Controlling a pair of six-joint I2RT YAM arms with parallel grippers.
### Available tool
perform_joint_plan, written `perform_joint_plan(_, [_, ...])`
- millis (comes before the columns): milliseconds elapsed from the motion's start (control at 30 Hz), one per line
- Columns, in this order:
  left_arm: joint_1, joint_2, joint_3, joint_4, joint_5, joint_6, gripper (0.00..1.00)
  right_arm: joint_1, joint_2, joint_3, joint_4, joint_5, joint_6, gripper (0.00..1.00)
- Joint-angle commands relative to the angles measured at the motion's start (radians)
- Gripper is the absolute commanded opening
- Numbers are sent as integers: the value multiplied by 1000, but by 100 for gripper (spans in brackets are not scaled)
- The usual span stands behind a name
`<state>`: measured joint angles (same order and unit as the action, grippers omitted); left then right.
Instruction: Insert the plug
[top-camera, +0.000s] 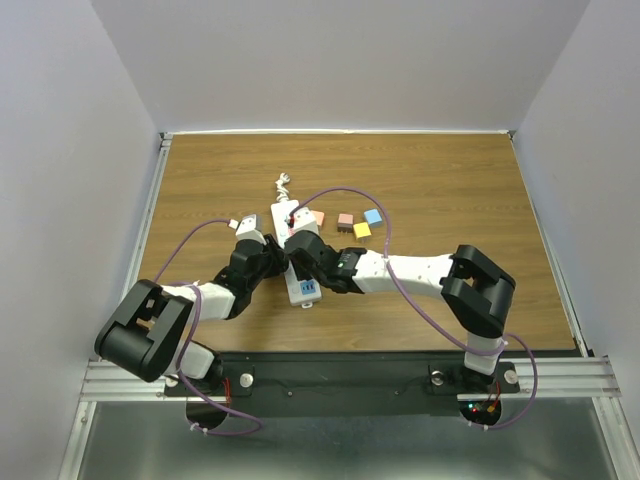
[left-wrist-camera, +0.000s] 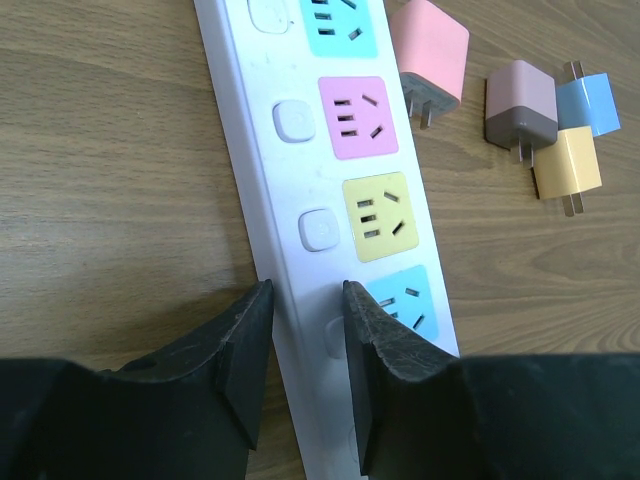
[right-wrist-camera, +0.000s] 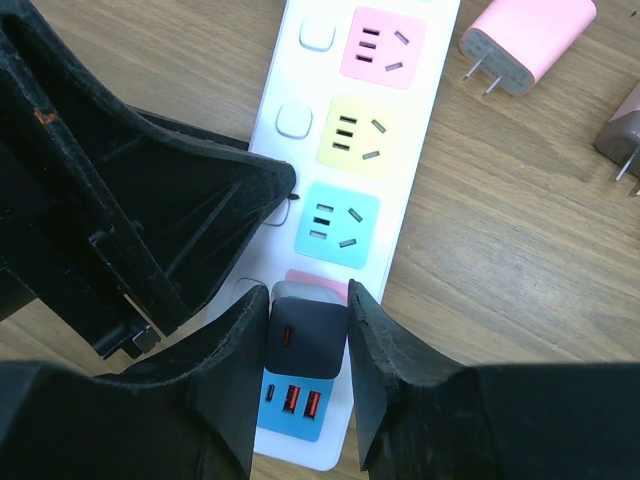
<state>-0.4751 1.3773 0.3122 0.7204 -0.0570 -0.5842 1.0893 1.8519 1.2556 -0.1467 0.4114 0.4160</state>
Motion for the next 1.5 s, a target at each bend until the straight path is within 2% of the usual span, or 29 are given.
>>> perform_joint_plan(0, [0,9,22,27,25,11,43,26,55,8,-40,-46,0,0])
perform_joint_plan(867, [3,17,21,33,33,7,42,86,87,-65,-91,-59,47,0])
perform_joint_plan(1100, [4,16,21,31,36,7,42,89,133,-47,-93,-85,38,0])
perform_joint_plan(1467, [7,22,31,33,42,7,42,110,164,-107,-93,-132,86,0])
